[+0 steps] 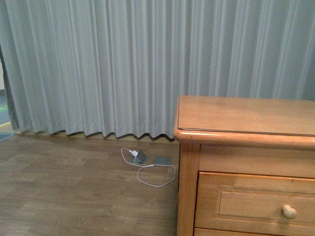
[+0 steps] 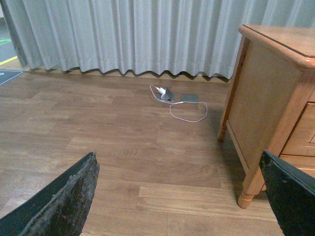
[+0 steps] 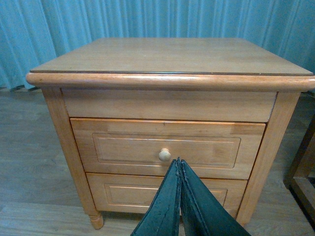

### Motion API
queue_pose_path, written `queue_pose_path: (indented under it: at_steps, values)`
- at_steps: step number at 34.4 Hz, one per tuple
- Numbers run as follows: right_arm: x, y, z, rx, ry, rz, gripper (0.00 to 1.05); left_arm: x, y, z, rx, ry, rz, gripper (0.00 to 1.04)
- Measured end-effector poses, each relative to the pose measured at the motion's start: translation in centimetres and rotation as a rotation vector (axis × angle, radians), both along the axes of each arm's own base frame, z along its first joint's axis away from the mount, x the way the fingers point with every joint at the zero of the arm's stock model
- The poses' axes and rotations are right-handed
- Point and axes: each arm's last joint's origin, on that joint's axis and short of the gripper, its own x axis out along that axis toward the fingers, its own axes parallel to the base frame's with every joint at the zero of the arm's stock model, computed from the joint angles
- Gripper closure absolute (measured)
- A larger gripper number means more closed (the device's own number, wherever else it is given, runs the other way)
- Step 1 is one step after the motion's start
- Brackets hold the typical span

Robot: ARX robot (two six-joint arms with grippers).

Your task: Put charger into drawer

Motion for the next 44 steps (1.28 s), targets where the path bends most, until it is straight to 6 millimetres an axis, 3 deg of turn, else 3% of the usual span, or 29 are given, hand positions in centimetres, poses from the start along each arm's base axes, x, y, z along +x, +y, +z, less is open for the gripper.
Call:
queue_pose_path:
  at_steps: [16, 32, 44]
  values:
    - [-1.6, 0.0, -0.3, 0.0, 0.003, 0.001, 1.03, 0.0, 0.0, 0.0, 0.0, 0.0, 0.0, 0.06]
    - [-1.6, 0.0, -0.3, -0.002, 0.006, 0.001, 1.02, 0.0, 0.0, 0.0, 0.0, 0.0, 0.0, 0.06]
    - [-1.6, 0.0, -0.3, -0.002, 0.006, 0.001, 0.5, 0.0, 0.0, 0.0, 0.0, 0.0, 0.0, 0.06]
